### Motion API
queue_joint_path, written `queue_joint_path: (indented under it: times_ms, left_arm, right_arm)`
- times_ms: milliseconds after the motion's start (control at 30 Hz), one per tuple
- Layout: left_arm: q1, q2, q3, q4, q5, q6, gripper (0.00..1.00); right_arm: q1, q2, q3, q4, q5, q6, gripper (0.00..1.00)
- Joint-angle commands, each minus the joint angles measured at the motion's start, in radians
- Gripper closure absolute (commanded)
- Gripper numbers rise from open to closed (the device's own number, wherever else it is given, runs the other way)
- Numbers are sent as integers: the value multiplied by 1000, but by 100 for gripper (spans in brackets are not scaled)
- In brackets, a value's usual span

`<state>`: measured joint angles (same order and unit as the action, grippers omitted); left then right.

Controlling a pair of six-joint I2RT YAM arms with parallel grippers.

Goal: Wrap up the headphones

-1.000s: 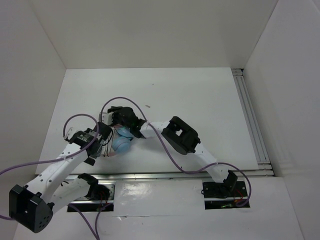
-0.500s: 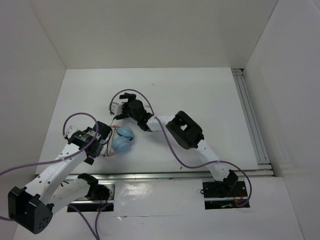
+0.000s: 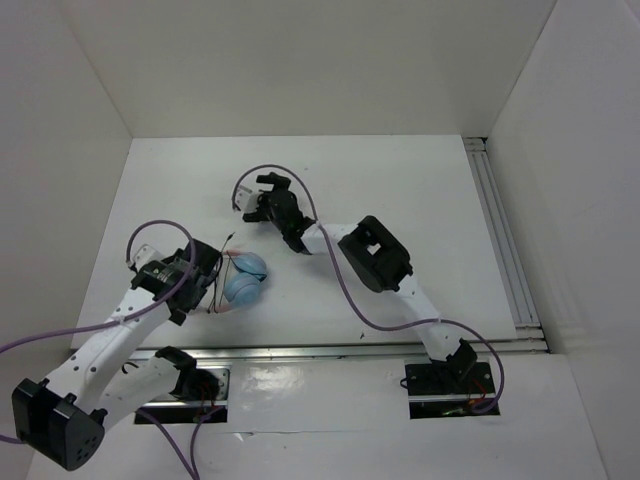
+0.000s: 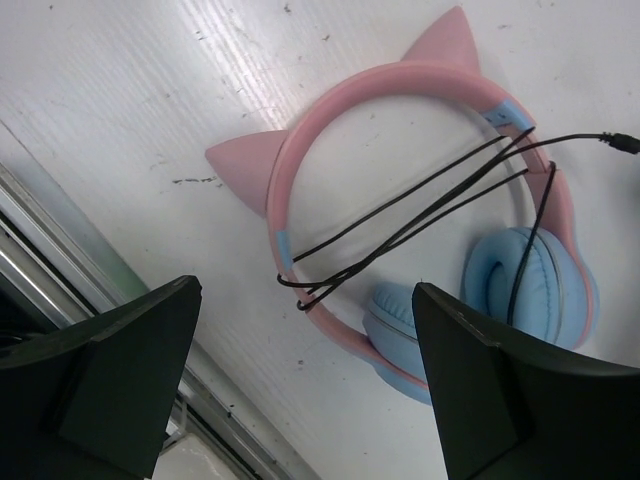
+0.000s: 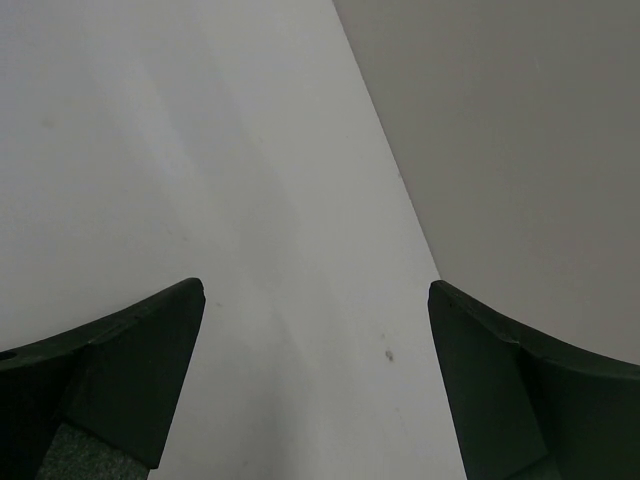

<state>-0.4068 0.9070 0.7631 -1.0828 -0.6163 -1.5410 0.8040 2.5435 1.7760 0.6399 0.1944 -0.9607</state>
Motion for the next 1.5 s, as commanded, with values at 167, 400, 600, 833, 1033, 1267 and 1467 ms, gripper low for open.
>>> queue_joint_path:
  times_ms: [167,400,600,833,1033,1267,1467]
  left_arm:
    - [5,38,148,23,-33,133,0]
    - [5,47,395,32,-65,400,0]
    - [5,4,579,36,22,689,0]
    - [5,-138,644,58,144,918,0]
    - [5,-284,665,38,308,973,0]
    - [5,-477,437,44,463,998,0]
    - [5,-510,450,-34,434,947,0]
  right_arm:
    - [-144,-237,-61,69,103,121,0]
    - [-167,-486,58,-349,308,400,0]
    - [-71,-835,96,-936,419,840,0]
    - [119,-1488,-360,-1150,415,1132,0]
    - [138,-1822,-435,-1442,289,1313,0]
    - [67,-2120,-480,-1620,181,1378,0]
    - [24,-2168,-431,-1708,191,1403,0]
